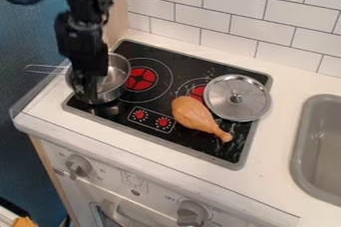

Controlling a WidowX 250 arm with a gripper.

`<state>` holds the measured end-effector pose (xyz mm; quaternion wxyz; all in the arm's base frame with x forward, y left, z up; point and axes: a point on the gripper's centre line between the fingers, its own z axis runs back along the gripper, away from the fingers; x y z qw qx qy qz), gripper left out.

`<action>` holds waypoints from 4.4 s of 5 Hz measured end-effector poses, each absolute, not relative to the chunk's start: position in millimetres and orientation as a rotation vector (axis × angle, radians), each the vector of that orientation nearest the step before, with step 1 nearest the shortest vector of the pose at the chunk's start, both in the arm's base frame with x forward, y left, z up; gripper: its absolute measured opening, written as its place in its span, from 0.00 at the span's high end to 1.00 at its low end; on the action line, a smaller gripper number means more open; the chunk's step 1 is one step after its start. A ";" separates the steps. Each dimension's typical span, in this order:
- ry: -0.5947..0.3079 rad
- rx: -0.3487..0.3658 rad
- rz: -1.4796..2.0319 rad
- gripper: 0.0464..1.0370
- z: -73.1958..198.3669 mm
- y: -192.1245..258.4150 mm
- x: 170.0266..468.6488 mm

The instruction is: Move the silver pot on the upper middle of the stove

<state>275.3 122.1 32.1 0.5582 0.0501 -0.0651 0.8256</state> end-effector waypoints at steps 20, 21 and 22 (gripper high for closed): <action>-0.141 -0.073 1.850 0.50 11.5 4.3 381.4; -0.136 -0.073 1.858 0.20 11.1 4.0 380.7; -0.172 -0.026 1.841 0.03 16.7 5.0 379.2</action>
